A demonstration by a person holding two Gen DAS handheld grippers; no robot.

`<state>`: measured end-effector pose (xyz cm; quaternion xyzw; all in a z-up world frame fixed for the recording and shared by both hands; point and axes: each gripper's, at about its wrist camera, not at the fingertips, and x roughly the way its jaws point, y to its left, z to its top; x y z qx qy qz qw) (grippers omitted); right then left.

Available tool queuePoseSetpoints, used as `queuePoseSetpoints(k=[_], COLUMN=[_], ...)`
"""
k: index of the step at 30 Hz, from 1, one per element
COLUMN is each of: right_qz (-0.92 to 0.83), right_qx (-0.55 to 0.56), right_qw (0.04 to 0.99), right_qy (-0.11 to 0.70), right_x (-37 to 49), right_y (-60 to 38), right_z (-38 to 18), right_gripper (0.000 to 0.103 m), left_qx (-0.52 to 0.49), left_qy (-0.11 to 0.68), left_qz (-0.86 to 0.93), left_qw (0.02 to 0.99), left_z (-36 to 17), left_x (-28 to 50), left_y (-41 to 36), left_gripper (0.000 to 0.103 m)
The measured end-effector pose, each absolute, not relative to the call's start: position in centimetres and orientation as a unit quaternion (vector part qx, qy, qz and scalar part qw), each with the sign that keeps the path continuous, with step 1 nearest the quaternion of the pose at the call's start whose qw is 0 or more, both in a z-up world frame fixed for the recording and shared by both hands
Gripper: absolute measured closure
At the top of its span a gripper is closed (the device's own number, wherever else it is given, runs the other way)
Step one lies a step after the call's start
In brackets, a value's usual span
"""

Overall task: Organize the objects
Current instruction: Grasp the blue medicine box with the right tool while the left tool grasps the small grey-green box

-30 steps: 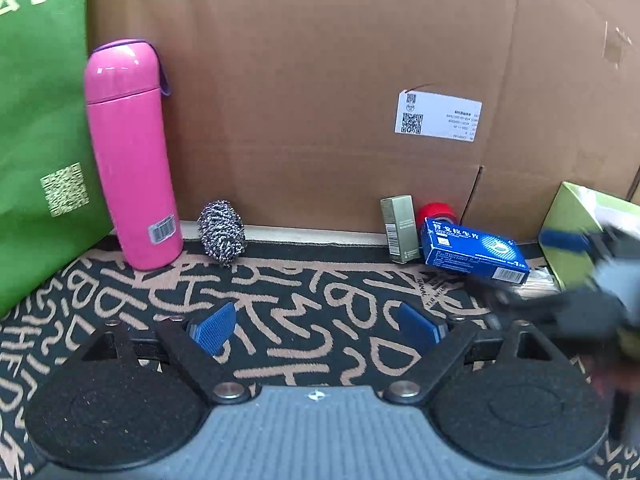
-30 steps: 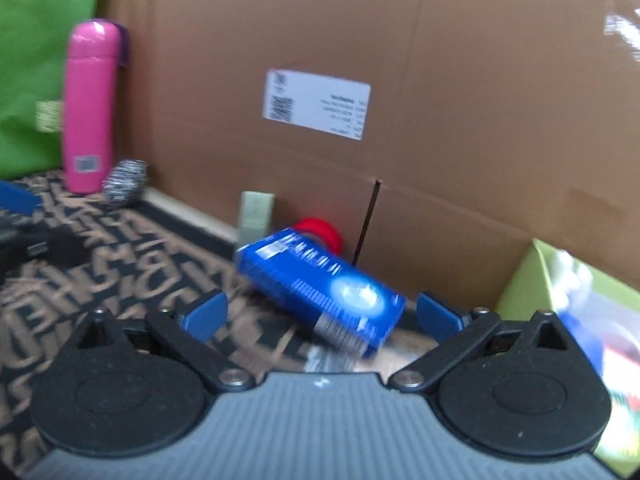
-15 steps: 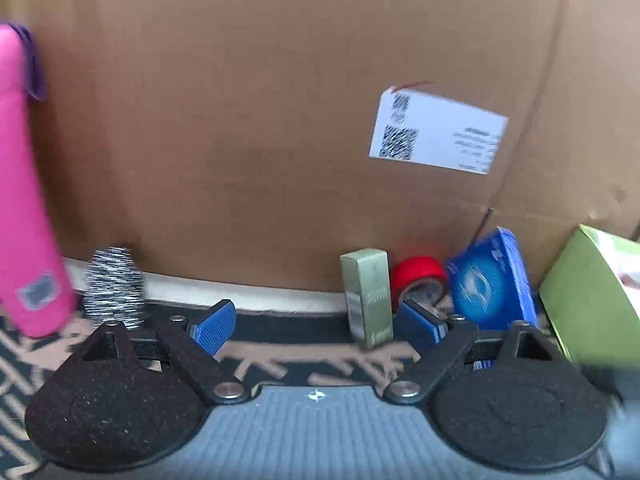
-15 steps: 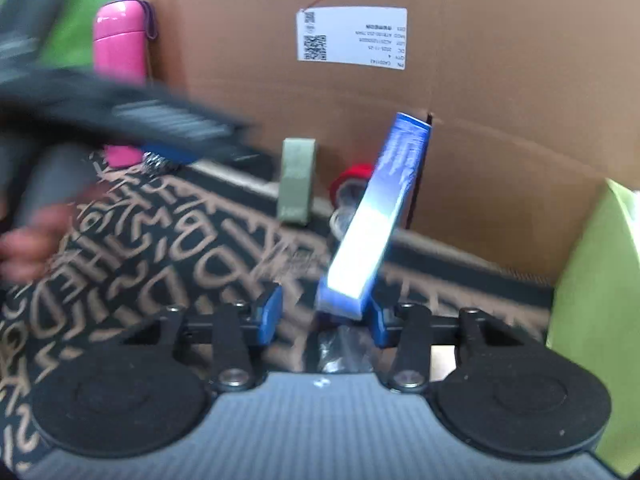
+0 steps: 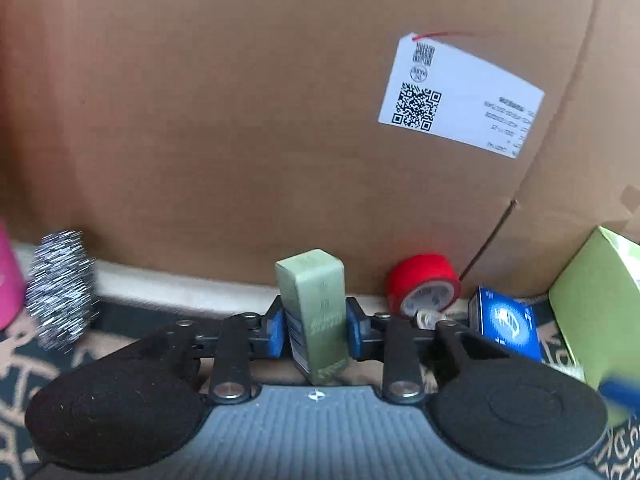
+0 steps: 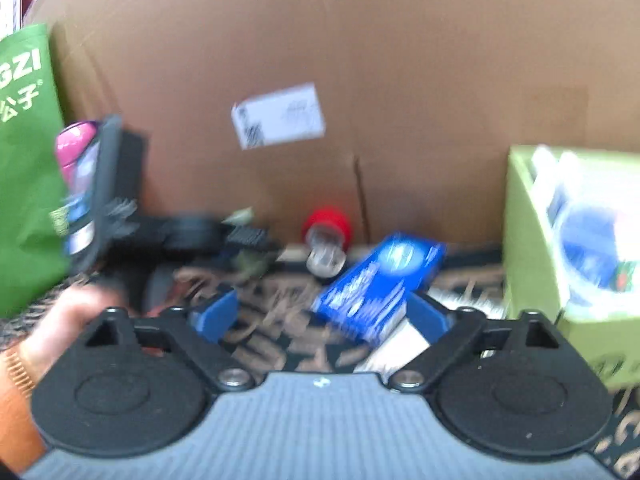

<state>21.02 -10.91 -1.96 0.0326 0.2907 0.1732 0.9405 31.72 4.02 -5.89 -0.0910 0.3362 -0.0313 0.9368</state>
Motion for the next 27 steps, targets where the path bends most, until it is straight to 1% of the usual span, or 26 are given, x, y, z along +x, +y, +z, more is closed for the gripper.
queuePoseSetpoints(k=[2,5,6,7,8,9,11,12,13,20,24,25,27], right_qz=[0.148,0.110,0.101,0.099,0.099,0.112,0.149,0.162,0.181,0.248,0.240,0.234,0.221], right_qx=[0.011,-0.018,-0.027,-0.027,-0.021,-0.017,-0.018,-0.026,-0.035,-0.106,-0.128,-0.127,-0.115], right_qw=[0.943,0.937,0.933,0.929,0.929,0.929,0.923,0.921,0.918,0.902,0.902,0.904,0.907], right_qy=[0.298,0.332,0.344,0.355,0.356,0.353,0.355,0.354,0.352,0.338,0.335,0.335,0.340], right_x=[22.2,25.7,26.5,27.2,27.2,26.8,25.4,24.4,23.2,13.5,8.1,7.1,5.5], right_y=[-10.2,-8.5,-8.2,-8.1,-8.2,-8.3,-8.6,-8.6,-8.7,-10.8,-13.0,-13.8,-15.2], right_z=[-2.0,-3.8,-4.4,-5.0,-5.4,-5.4,-5.4,-5.3,-5.2,-4.9,-4.6,-4.5,-4.4], right_gripper=[0.000,0.000,0.013,0.023,0.024,0.030,0.035,0.040,0.043,0.044,0.044,0.043,0.042], left_qx=[-0.093,-0.080,-0.073,-0.065,-0.060,-0.058,-0.059,-0.059,-0.058,-0.062,-0.026,-0.012,0.013], left_qy=[0.338,0.351,0.352,0.354,0.357,0.360,0.369,0.374,0.379,0.398,0.387,0.381,0.375], left_qz=[-0.029,-0.016,-0.018,-0.021,-0.027,-0.034,-0.047,-0.055,-0.066,-0.121,-0.116,-0.116,-0.114], left_qw=[0.936,0.933,0.933,0.933,0.932,0.930,0.926,0.924,0.921,0.907,0.914,0.917,0.920], left_z=[-5.3,-4.5,-4.2,-4.0,-3.8,-3.7,-3.4,-3.3,-3.3,-4.8,-6.0,-6.2,-6.3], left_x=[30.1,27.5,26.6,25.7,24.9,24.1,23.0,22.3,21.6,16.6,12.9,11.9,10.5], left_y=[4.5,5.0,5.2,5.3,5.4,5.6,6.0,5.9,5.7,5.7,4.3,4.1,3.6], left_gripper=[0.079,0.079,0.079,0.079,0.079,0.079,0.079,0.079,0.079,0.079,0.079,0.076,0.061])
